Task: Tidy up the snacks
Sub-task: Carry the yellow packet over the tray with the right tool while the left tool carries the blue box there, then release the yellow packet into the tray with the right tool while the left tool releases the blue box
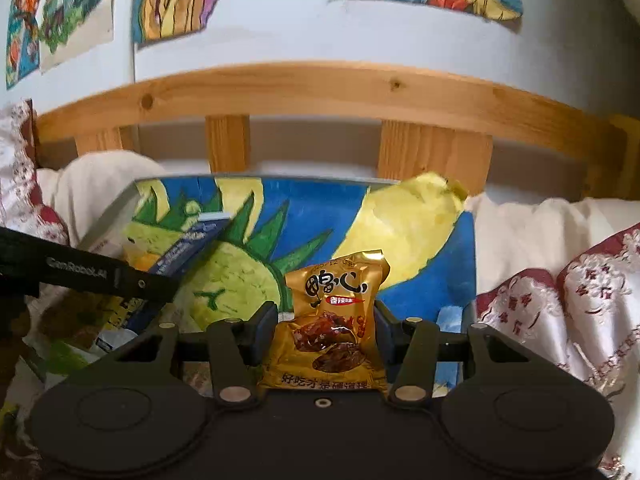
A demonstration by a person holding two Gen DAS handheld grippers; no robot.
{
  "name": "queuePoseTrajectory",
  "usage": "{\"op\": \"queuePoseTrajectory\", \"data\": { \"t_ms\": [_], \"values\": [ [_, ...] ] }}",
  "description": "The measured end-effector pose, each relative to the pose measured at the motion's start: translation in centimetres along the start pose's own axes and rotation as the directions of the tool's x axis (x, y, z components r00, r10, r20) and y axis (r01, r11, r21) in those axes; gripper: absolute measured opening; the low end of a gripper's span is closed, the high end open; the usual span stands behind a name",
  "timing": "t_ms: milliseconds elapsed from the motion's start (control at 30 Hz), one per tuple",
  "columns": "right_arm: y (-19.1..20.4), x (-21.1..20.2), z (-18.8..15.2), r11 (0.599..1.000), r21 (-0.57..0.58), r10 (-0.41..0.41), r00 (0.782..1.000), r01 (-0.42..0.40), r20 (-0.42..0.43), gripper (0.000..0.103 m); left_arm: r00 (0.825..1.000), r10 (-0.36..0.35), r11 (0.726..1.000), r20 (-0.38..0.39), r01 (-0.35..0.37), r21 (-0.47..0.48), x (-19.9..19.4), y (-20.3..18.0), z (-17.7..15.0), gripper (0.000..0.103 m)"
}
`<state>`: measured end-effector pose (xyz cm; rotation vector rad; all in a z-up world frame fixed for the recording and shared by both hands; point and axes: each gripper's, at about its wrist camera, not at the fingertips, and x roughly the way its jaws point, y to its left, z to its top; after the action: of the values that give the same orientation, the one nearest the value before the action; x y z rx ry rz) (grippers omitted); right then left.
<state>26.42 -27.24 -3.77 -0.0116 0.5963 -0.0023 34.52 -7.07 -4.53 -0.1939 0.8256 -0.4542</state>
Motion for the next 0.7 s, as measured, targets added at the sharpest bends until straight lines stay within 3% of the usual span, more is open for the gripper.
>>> {"op": "queuePoseTrajectory", "data": {
  "t_ms": [300,400,700],
  "values": [
    [-0.5,1.1,-0.6,0.999,0.047,0.01,0.999,-0.008,-0.039,0.056,0.999,0.032,0.999,-0.006,-0.031,0.02,0.1,-0.7,-0.4,0.04],
    [-0.7,0.6,-0.5,0.999,0.048,-0.002,1.0,0.003,-0.021,0.059,1.0,0.009,1.0,0.005,-0.009,-0.001,-0.4,-0.6,-0.4,0.057],
    [-1.1,-1.8,0.1,0.998,0.069,-0.014,0.999,0.01,0.05,0.076,0.995,0.015,1.0,0.103,-0.015,0.001,-3.4,-1.5,-0.5,0.082]
  ]
}}
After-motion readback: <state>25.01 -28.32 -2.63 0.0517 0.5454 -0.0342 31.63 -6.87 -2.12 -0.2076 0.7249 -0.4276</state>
